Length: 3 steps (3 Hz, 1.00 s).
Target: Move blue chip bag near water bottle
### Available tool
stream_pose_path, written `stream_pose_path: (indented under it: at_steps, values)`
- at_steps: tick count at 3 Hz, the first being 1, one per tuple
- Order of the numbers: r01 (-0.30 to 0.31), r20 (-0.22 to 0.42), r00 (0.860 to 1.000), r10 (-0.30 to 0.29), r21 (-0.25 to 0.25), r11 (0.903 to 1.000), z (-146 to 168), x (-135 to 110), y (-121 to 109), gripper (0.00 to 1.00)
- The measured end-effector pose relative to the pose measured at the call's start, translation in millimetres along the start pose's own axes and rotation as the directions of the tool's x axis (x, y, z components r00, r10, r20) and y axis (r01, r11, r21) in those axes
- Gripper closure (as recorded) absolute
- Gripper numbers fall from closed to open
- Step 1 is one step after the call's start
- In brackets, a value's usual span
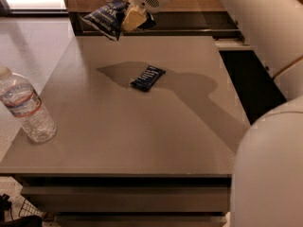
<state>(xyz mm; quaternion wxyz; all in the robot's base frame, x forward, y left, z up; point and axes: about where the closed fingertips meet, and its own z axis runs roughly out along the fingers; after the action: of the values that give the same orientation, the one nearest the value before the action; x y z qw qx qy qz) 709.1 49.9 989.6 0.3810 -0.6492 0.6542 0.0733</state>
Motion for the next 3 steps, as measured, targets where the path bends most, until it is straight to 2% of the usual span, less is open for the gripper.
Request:
stream_pose_path:
  at_steps: [1, 2, 3]
  values:
    - [0.042, -0.033, 0.999, -0.043, -0.032, 0.9986, -44, -9, 46, 1.0]
    - [0.065, -0.063, 0.996, -0.067, -0.031, 0.9974, -65, -13, 88, 1.0]
    - [0.098, -0.078, 0.992, -0.1, -0.033, 0.9947, -72, -11, 135, 1.0]
